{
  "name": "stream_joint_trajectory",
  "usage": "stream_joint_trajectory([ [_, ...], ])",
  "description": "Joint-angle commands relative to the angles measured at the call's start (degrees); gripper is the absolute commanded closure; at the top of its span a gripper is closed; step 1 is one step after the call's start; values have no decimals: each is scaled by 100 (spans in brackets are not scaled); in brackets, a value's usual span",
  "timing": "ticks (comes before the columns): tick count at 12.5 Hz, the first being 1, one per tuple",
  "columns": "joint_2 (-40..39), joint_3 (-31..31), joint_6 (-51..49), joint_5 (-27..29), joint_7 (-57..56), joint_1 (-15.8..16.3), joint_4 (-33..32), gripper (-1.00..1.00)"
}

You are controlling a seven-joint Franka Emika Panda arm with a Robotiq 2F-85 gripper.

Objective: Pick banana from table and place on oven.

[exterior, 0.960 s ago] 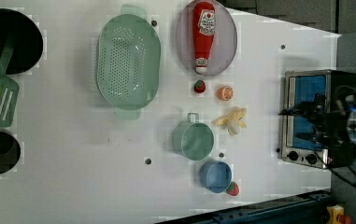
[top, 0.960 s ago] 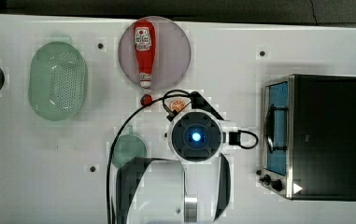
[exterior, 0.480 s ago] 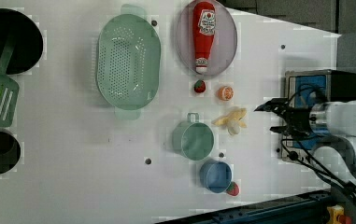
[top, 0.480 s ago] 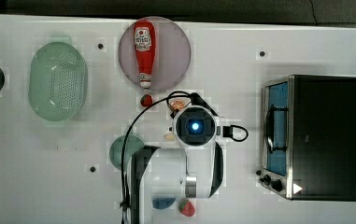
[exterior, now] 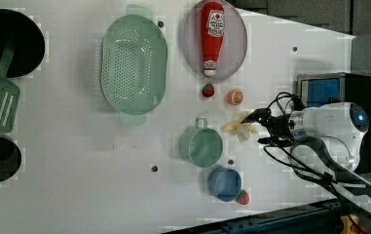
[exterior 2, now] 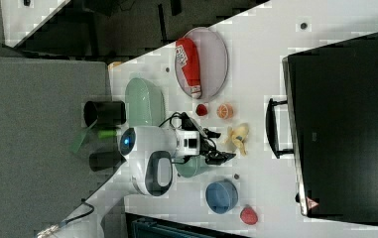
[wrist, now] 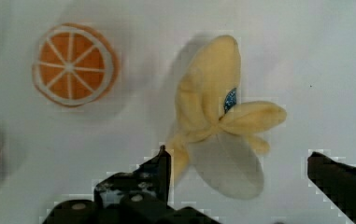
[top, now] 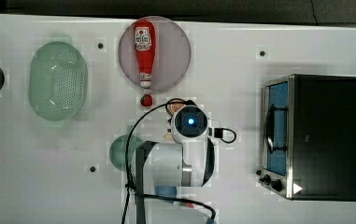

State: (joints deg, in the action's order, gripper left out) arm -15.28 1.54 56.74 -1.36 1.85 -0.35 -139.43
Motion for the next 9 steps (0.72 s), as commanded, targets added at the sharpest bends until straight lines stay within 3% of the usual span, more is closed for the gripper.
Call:
stream_joint_trajectory([
  [1, -210, -22, 536, -68, 143, -42, 21, -100],
  [4, -438, -30, 761, -68, 147, -40, 17, -92],
  [9, -490, -44, 919, -68, 147, -35, 23, 28],
])
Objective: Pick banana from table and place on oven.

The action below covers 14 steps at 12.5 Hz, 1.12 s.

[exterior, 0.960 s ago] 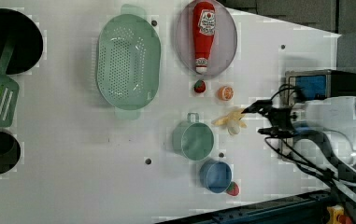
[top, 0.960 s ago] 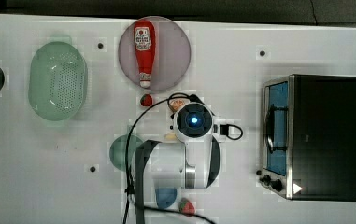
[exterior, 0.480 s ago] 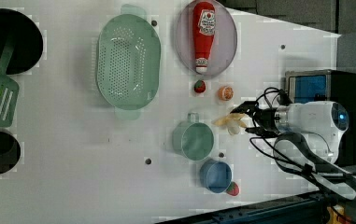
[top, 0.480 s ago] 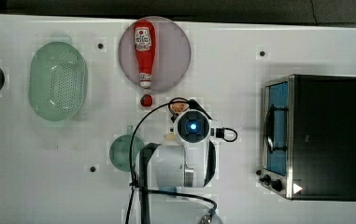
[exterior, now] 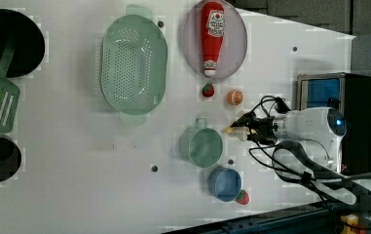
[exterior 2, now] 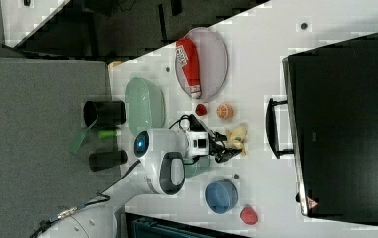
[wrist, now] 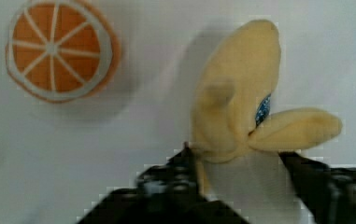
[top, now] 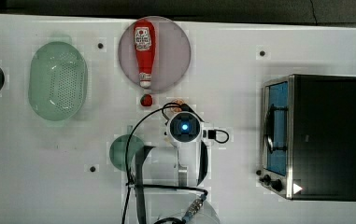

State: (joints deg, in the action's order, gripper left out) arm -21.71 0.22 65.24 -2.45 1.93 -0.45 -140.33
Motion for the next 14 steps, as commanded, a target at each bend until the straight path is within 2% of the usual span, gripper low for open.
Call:
stream_joint_trajectory([
  [1, 158, 86, 100, 40, 139, -25, 118, 47],
  [4, 396, 84, 138, 40, 139, -24, 136, 47],
  [7, 1284, 81, -205, 41, 139, -24, 157, 47],
  [11, 2784, 77, -2111, 40, 139, -19, 605, 47],
  [14, 3395, 112, -3887, 40, 139, -24, 1419, 47],
])
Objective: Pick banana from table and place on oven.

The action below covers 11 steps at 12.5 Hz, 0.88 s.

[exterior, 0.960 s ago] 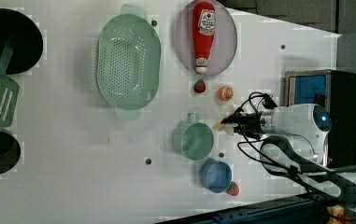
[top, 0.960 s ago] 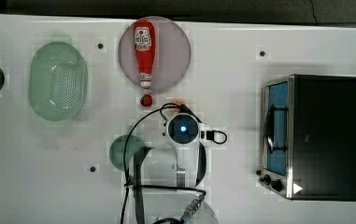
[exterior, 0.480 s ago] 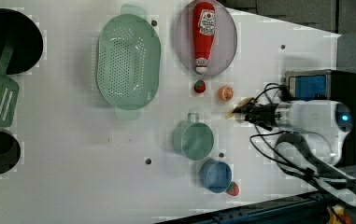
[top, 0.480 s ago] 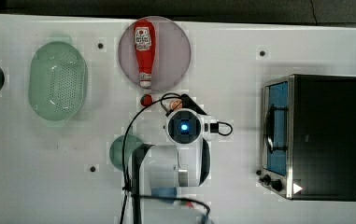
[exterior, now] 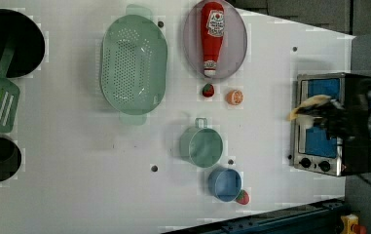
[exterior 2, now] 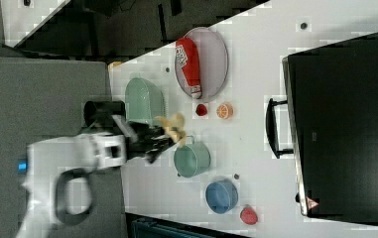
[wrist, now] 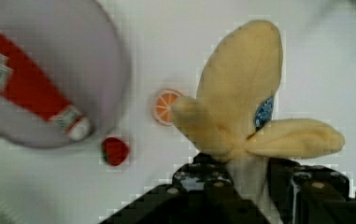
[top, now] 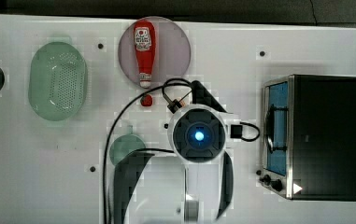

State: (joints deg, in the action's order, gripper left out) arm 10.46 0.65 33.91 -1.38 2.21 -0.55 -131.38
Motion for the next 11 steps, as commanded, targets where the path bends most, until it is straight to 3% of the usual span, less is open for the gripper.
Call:
stream_joint_trajectory([
  [1, 225, 85, -1248, -66, 111, -20, 842, 47],
  [4, 121, 237, -2162, -67, 100, -34, 1698, 47],
  [6, -47, 482, -2194, -67, 85, -55, 2084, 47],
  [11, -497, 1506, -2145, -84, -949, -143, 2316, 47],
])
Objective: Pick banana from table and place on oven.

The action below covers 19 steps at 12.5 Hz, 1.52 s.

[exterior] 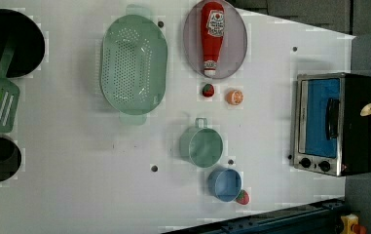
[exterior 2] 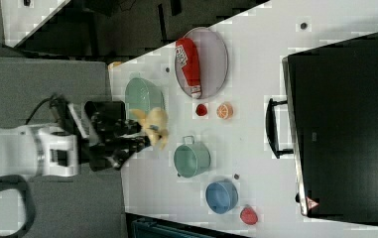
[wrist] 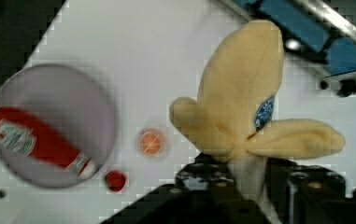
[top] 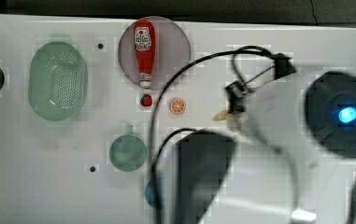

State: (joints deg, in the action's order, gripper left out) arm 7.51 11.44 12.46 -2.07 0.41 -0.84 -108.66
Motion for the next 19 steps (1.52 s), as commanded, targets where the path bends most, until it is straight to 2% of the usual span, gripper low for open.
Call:
stream_joint_trajectory([
  [1, -298, 635, 27, -38, -1046, -127, 44, 47],
  [9, -1516, 2213, 1643, -78, -4042, -202, 45, 47],
  [13, -1942, 2448, 1846, 143, -4373, -226, 43, 47],
  [14, -1973, 2449, 1870, 184, -4374, -229, 42, 41],
  [19, -2007, 2433, 1942, 184, -4387, -241, 57, -68],
])
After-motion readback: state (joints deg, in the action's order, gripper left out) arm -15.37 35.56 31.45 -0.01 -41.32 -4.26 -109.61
